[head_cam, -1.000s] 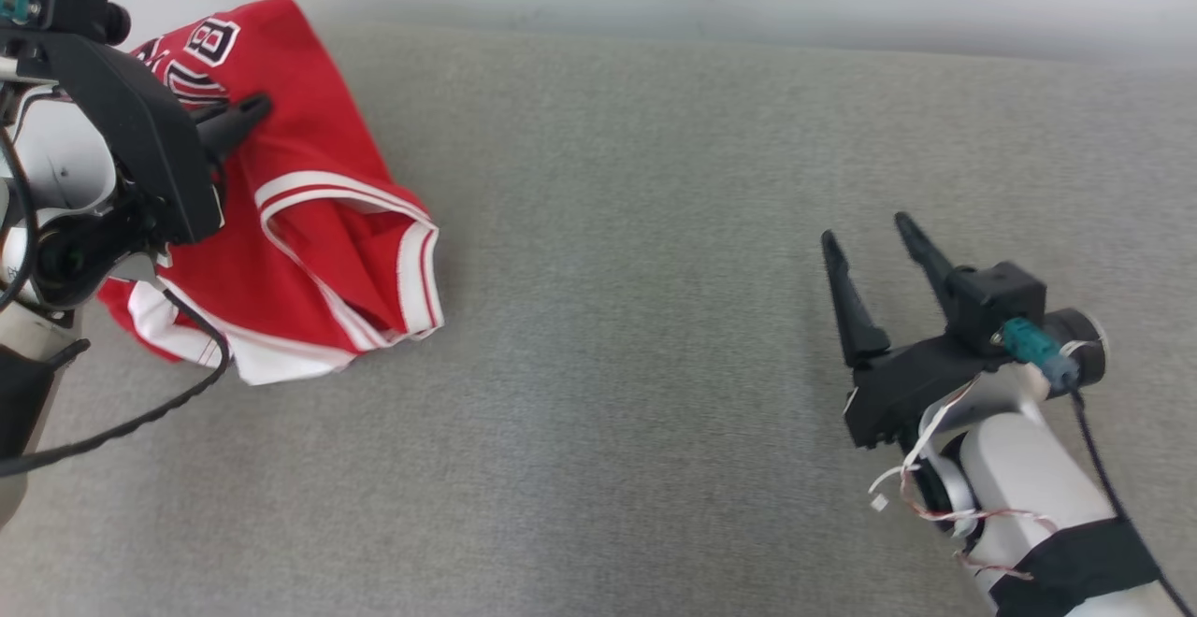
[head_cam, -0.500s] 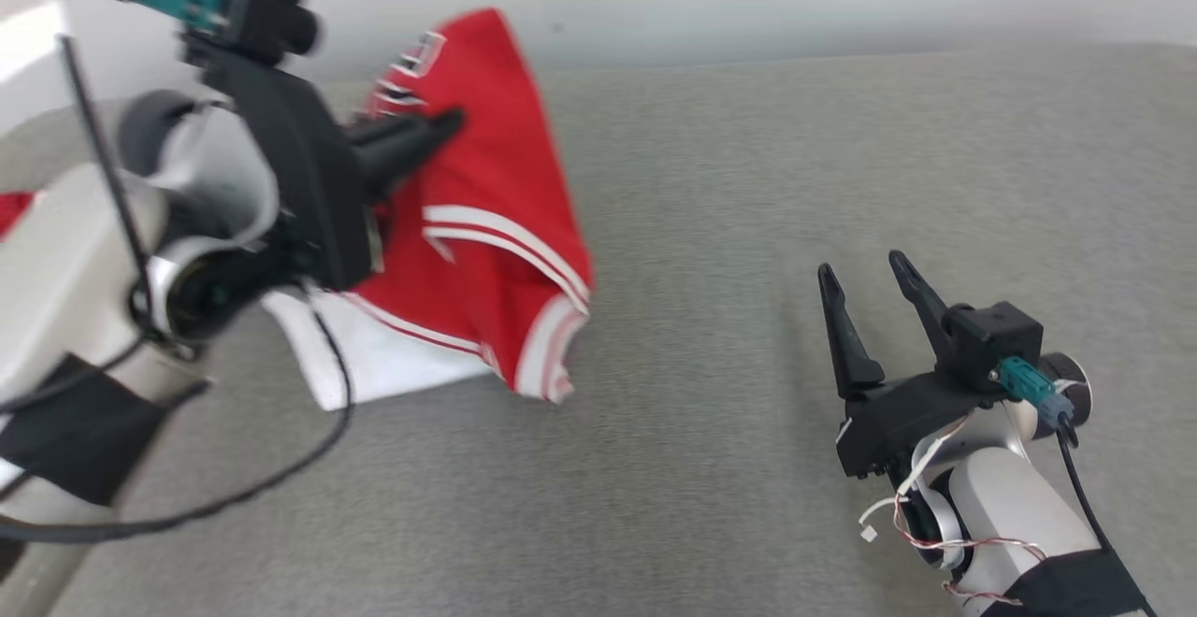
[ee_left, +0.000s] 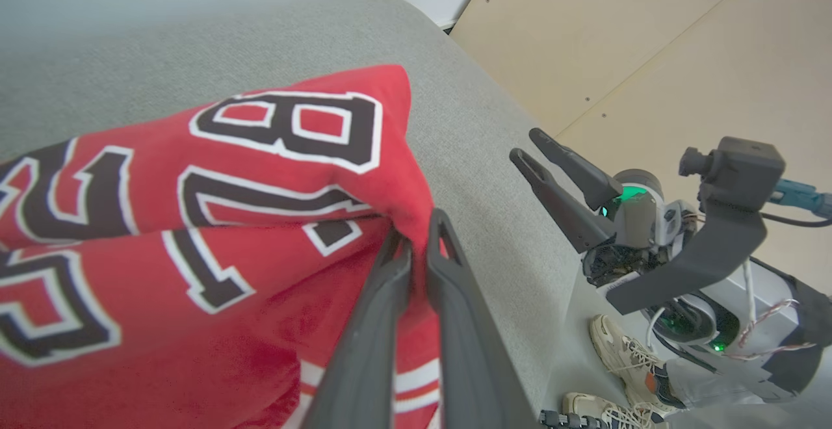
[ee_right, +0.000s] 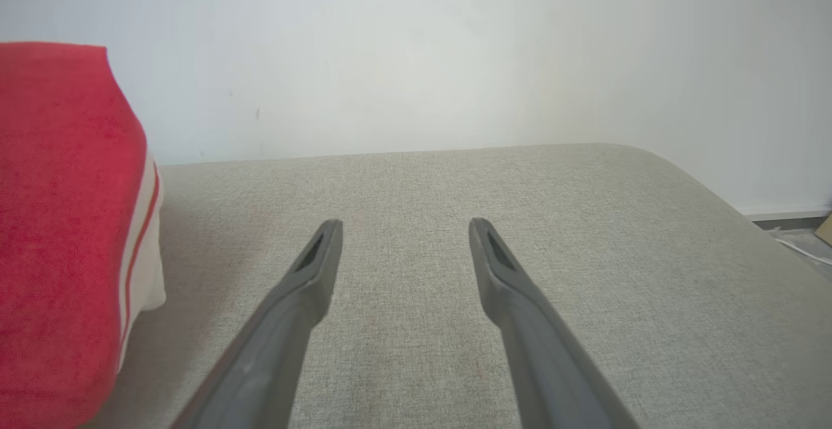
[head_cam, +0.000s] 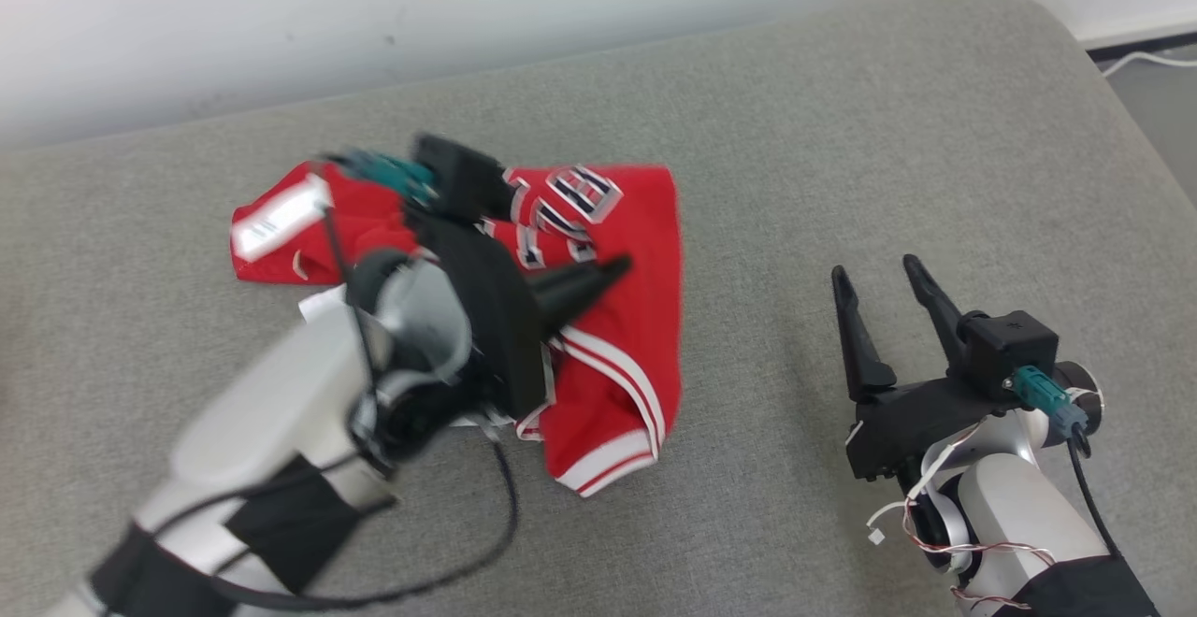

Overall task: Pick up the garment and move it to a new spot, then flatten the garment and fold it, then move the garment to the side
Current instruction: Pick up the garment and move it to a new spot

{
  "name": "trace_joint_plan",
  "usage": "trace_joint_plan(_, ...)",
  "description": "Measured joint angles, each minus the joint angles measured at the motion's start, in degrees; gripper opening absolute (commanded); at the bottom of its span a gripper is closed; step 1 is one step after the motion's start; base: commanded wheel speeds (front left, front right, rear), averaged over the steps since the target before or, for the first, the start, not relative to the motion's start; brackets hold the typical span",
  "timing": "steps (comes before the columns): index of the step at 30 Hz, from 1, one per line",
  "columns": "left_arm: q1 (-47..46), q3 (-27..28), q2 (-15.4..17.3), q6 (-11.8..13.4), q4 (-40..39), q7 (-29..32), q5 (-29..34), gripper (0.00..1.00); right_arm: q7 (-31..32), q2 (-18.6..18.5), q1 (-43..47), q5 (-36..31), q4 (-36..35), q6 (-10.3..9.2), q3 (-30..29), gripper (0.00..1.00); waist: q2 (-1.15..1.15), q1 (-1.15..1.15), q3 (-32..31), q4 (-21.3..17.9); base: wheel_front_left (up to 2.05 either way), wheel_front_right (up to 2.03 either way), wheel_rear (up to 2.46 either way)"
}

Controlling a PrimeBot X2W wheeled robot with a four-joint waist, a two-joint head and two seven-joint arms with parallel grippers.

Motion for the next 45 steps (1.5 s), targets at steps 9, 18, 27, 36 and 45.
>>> trace_joint_plan(9, 2.2, -4.7, -4.2, 0.0, 6.1, -5.1, 1.0, 0.41, -0.5, 0.0, -0.2, 0.0, -0.2, -0.02, 0.2, 1.0, 0.0, 0.0, 1.7, -0.3, 0.0, 0.0, 0.0)
trace_joint_plan(18, 0.1, -5.4, -4.8, 0.0, 8.2, -10.2, 2.2, 1.0, -1.0, -0.4, -0.1, 0.0, 0.8, -0.02, -0.6, 1.0, 0.0, 0.0, 1.1, 2.2, 0.0, 0.0, 0.0)
trace_joint_plan(27, 0.2, -7.0, -2.1, 0.0, 9.5, -16.0, 4.3, 1.0, -1.4, -0.8, 0.3, 0.0, 1.3, 0.3, -0.4, 1.0, 0.0, 0.0, -0.8, 6.4, 0.0, 0.0, 0.0)
trace_joint_plan(36, 7.1, -5.2, 0.5, 6.4, 11.9, -28.1, 10.7, 1.0, -1.8, -0.8, 2.2, -0.2, -1.3, 1.64, 1.5, 1.0, 0.0, 0.0, -4.2, 10.3, 0.0, 0.0, 0.0)
trace_joint_plan(45, 13.7, -2.5, 4.0, 12.2, 9.9, -36.9, 12.0, 1.0, -1.7, -1.0, 4.3, -0.5, -2.4, 2.94, 3.1, 1.0, -0.01, -0.01, -6.9, 12.4, 0.0, 0.0, 0.0)
